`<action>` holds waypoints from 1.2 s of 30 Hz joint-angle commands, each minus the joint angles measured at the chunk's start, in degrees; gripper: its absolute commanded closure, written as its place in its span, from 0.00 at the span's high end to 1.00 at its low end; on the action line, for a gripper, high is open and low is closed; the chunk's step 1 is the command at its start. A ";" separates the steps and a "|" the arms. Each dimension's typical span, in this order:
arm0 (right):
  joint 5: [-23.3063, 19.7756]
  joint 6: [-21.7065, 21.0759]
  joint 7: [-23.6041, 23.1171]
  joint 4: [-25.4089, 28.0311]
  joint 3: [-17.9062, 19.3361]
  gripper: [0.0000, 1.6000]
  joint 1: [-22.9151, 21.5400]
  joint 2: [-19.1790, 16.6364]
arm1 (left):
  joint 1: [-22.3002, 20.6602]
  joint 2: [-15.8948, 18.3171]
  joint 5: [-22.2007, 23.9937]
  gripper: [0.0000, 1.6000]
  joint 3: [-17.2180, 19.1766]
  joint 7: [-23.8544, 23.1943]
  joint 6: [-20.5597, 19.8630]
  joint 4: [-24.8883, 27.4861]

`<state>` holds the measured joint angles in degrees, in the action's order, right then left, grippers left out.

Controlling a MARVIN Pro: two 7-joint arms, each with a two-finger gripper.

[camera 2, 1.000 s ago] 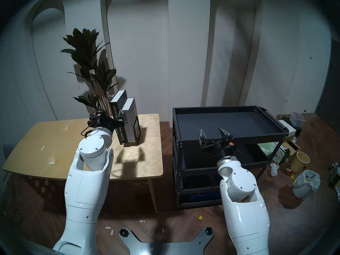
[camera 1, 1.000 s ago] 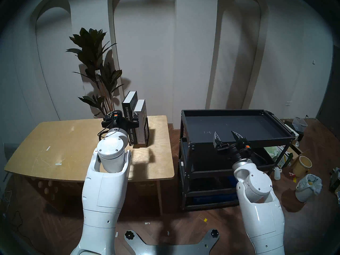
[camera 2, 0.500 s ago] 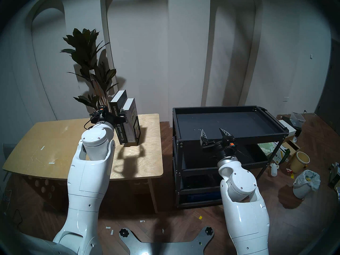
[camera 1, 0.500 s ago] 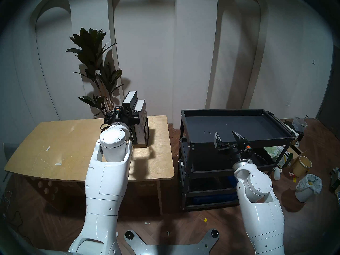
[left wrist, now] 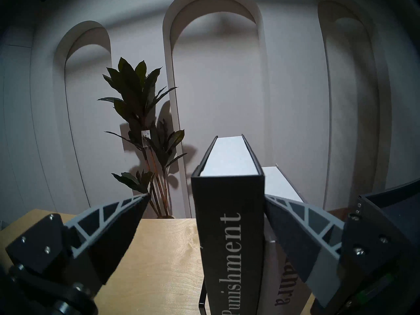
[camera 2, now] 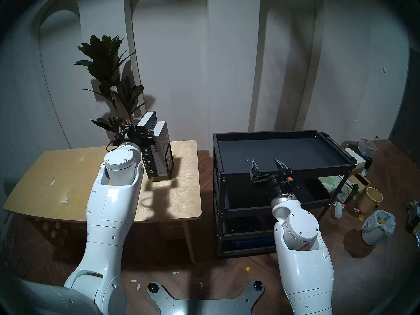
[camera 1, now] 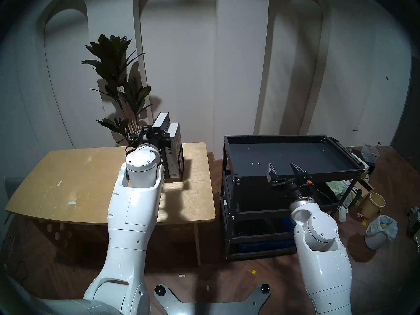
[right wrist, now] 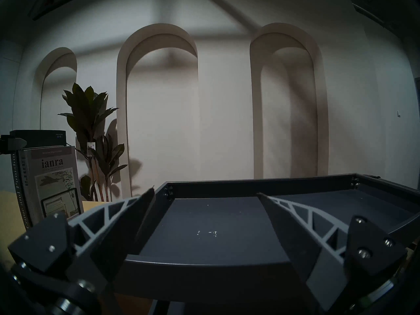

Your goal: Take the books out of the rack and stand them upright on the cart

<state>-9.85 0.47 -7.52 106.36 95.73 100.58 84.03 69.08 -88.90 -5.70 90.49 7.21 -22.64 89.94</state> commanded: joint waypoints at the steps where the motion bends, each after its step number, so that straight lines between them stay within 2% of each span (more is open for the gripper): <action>1: 0.34 0.83 0.27 1.32 -0.18 1.00 0.07 0.23 | -5.37 -0.08 0.71 1.00 0.30 -0.48 1.30 -1.38; 18: 1.50 1.33 1.44 1.59 -0.56 1.00 0.75 0.84 | -10.23 0.61 2.84 1.00 1.28 -2.59 2.47 -8.15; 36: 3.19 1.56 3.21 1.45 -1.55 1.00 0.78 1.41 | -10.86 0.70 6.78 1.00 3.10 -5.03 1.57 -9.66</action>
<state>-6.77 1.31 -4.37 106.51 94.56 101.84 85.17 60.37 -88.15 0.29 93.06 2.69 -20.99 79.85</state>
